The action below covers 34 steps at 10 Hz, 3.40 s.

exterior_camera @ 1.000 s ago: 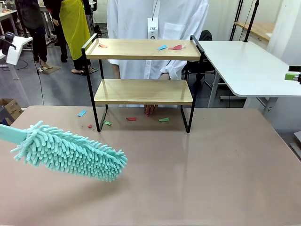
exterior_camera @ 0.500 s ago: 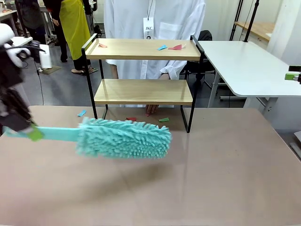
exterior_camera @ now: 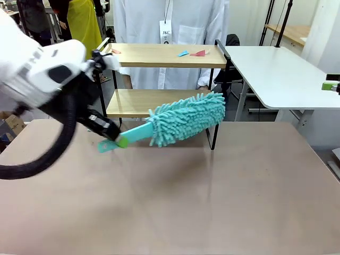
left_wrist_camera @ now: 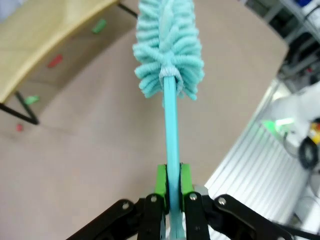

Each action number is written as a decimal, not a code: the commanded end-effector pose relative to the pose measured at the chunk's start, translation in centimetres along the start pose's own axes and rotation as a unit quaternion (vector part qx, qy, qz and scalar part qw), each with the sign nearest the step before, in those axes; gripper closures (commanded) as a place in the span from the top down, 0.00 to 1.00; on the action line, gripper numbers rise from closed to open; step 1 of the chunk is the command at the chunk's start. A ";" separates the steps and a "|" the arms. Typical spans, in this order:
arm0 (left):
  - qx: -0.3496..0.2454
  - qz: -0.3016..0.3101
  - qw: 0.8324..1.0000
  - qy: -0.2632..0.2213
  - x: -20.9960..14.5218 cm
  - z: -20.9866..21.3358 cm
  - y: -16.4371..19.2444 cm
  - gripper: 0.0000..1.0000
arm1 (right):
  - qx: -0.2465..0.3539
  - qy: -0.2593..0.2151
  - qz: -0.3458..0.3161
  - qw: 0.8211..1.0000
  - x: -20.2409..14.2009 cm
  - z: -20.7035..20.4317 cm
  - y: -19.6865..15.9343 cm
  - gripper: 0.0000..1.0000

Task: Clean the shelf.
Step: Clean the specific section of the Shelf indicated by the human with the Duster.

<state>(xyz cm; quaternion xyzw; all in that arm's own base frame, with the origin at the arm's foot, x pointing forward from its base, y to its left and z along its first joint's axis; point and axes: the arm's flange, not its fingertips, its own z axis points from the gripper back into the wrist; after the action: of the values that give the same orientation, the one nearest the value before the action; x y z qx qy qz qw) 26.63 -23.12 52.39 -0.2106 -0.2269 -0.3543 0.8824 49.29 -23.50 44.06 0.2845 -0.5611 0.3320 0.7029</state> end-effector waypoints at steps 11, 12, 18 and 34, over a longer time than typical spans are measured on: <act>0.070 0.056 0.994 0.066 -2.3 -3.7 -3.2 0.13 | 0.000 0.000 0.003 1.000 0.4 -0.1 0.1 1.00; 0.090 0.075 0.990 0.073 -2.3 -4.5 -3.6 0.13 | 0.000 0.000 0.003 1.000 0.4 -0.1 0.1 1.00; 0.070 0.173 0.982 0.007 0.9 -12.7 -3.3 0.13 | 0.000 0.000 0.003 1.000 0.4 -0.1 0.1 1.00; 0.069 0.289 0.950 -0.098 7.5 -27.9 -3.8 0.13 | 0.000 0.000 0.003 1.000 0.4 -0.1 0.1 1.00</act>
<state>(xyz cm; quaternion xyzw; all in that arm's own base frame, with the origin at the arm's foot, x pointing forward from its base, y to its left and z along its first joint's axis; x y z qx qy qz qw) 34.62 -38.15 37.16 -0.2538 -0.2564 -0.0616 0.9306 49.29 -23.50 44.07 0.2845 -0.5611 0.3320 0.7029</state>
